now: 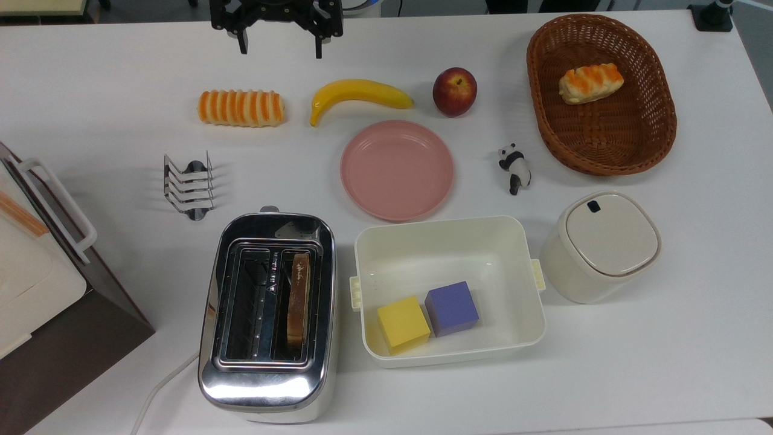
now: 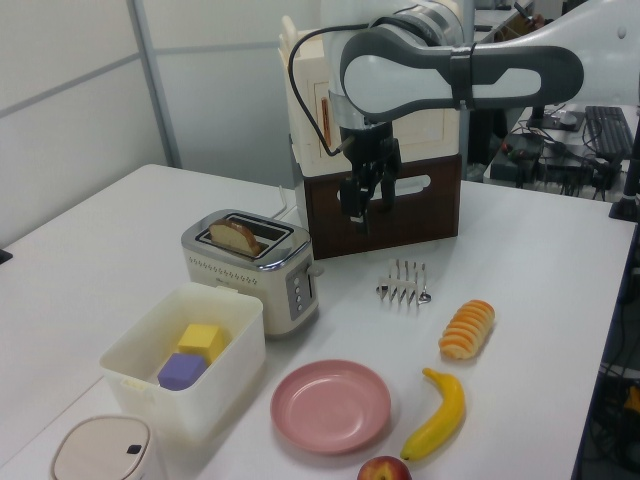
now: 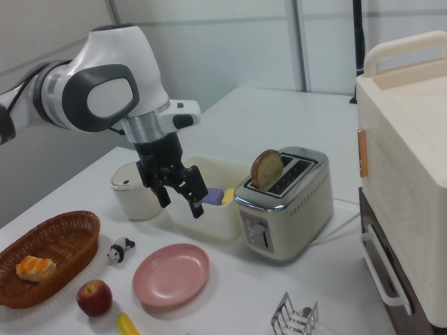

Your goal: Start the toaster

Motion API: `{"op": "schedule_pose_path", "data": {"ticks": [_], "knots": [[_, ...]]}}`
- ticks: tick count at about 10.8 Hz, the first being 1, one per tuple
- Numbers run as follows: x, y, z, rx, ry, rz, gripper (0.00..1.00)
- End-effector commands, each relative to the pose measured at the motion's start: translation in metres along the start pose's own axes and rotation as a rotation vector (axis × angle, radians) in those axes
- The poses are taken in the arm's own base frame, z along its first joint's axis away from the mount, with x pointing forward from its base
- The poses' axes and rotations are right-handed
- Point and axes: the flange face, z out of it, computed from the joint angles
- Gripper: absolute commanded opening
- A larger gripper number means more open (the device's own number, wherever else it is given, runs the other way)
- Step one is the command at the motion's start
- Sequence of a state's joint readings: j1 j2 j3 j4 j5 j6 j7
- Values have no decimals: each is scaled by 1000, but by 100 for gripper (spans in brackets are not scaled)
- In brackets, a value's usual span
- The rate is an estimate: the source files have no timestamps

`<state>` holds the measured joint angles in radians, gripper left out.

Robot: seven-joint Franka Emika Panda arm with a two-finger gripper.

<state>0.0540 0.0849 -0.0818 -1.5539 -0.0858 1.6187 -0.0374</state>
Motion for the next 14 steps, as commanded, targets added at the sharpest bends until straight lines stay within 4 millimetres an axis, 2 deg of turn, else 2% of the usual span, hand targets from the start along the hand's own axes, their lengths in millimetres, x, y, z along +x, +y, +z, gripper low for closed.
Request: {"op": "schedule_pose_path", "data": {"ticks": [1,10,12,14], "knots": [[-8,8,0,1,-19,19,100],[-4,9,2,17,-5,25,100],[2,11,-2,26,48,30,100],[19,9,-4,57,149,34,100]]}}
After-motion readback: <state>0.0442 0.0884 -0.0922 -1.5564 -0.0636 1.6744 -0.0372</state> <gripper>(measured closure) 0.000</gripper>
